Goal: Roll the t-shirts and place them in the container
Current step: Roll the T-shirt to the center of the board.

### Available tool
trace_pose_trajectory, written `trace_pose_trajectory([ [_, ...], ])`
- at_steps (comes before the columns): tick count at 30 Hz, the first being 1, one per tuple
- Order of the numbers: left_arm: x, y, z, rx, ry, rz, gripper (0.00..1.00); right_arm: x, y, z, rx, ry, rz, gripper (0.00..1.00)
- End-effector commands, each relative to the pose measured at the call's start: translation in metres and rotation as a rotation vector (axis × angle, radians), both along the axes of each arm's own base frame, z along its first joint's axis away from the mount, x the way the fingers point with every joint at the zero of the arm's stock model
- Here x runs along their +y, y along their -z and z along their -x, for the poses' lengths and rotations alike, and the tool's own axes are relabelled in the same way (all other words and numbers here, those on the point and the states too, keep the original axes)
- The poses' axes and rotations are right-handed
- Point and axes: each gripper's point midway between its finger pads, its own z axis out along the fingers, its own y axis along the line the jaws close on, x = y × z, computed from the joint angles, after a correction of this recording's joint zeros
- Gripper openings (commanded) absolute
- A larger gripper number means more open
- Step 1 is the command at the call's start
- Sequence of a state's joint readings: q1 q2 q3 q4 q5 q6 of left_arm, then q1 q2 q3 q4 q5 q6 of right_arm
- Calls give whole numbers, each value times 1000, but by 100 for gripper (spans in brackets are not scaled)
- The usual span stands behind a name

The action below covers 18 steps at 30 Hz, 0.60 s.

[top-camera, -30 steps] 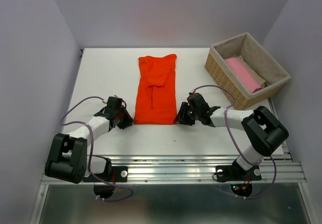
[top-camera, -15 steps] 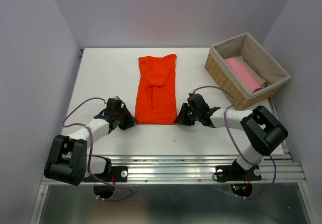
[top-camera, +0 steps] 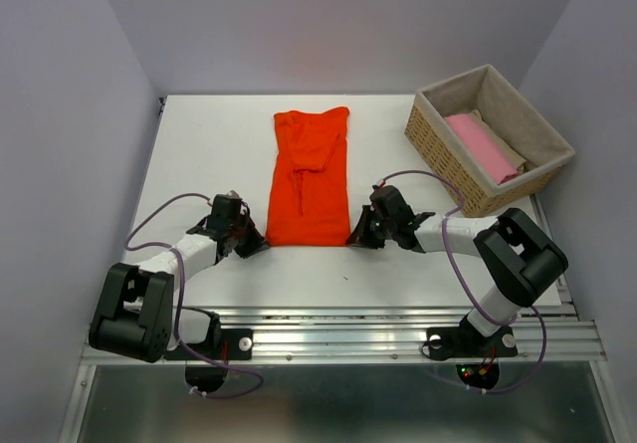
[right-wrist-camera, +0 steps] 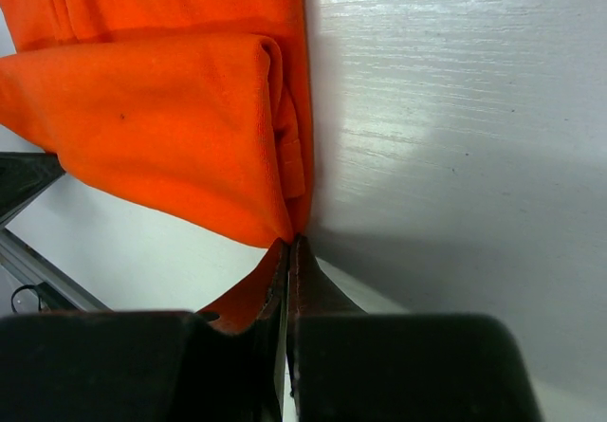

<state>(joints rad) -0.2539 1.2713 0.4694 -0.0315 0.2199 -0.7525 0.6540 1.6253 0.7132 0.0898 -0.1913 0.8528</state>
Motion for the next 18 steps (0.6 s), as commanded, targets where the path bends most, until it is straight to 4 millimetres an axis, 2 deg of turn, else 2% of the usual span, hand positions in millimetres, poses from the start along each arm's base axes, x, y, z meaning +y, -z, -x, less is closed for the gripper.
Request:
trace_pose_trajectory([
  [1,0,-13,-11,-49,1,-7,0,0,-14,-8,-50,17,-11,1],
  [18,-2,-50,-30,-61,-2,-19,0,-2,-46,-30,-137,53,22,1],
])
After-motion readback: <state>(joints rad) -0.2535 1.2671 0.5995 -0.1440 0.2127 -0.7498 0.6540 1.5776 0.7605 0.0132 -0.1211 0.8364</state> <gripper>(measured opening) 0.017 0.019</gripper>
